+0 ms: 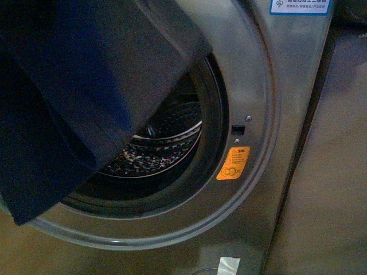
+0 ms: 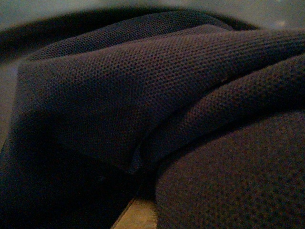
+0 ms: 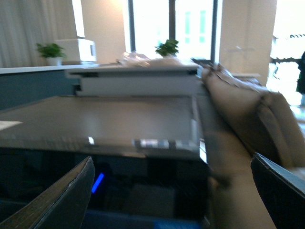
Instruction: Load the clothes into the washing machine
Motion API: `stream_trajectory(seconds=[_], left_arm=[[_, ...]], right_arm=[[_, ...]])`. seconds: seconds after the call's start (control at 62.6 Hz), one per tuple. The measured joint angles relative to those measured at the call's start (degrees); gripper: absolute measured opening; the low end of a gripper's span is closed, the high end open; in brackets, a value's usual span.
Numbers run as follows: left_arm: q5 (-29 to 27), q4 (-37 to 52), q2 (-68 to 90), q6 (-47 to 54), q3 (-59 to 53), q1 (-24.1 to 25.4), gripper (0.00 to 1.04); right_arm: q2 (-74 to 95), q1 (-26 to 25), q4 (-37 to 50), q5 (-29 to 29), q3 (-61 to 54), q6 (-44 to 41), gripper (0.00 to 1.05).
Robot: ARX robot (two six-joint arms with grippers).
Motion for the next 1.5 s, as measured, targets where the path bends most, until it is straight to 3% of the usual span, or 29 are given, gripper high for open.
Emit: stream_trajectory(seconds=[0.144,0.208,0.383,0.799,1.007,1.134,1.23,1.31,1.502], left_arm=[[0.8,2.8,2.4,0.0,-3.7,-1.1,0.09],[0.6,4.5,4.0,0.5,-5.3,-2.2,0.09],[-1.9,9.6,11.4,2.4,-6.6,-4.2,0.09],[-5.2,14.4,34.0,4.5,2.2,-4.3,0.09],[-7.9,15.2,44.0,4.9,12.7,-4.3,0.09],[-9.6,13.4,48.6,4.8,18.9,-4.3,0.09],[-11.1,11.4,52.0,4.6,23.6,-4.4,0.09],[-11.4,9.3,54.6,4.6,27.7,-4.6,0.09],[-13.3,5.8,59.3,6.4,36.0,-4.7,0.09]], right_arm=[[-15.8,4.0,-4.8,7.7,-23.5,13.7,0.97],[-17.1,6.0,-4.8,8.0,-28.8,17.0,0.97],[-25.7,-1.6,2.7,0.6,-42.8,5.9,0.64],[-38.1,-17.1,7.2,-13.9,-60.3,3.0,0.02],[-42.9,-22.7,8.3,-19.4,-65.8,3.0,0.02],[-48.4,-24.2,4.3,-21.0,-68.4,3.0,0.02],[-50.8,-30.4,4.2,-28.6,-69.5,3.0,0.02],[-51.5,-33.0,4.4,-29.1,-70.5,3.0,0.02],[-53.0,-33.4,4.8,-29.6,-72.8,3.0,0.02]])
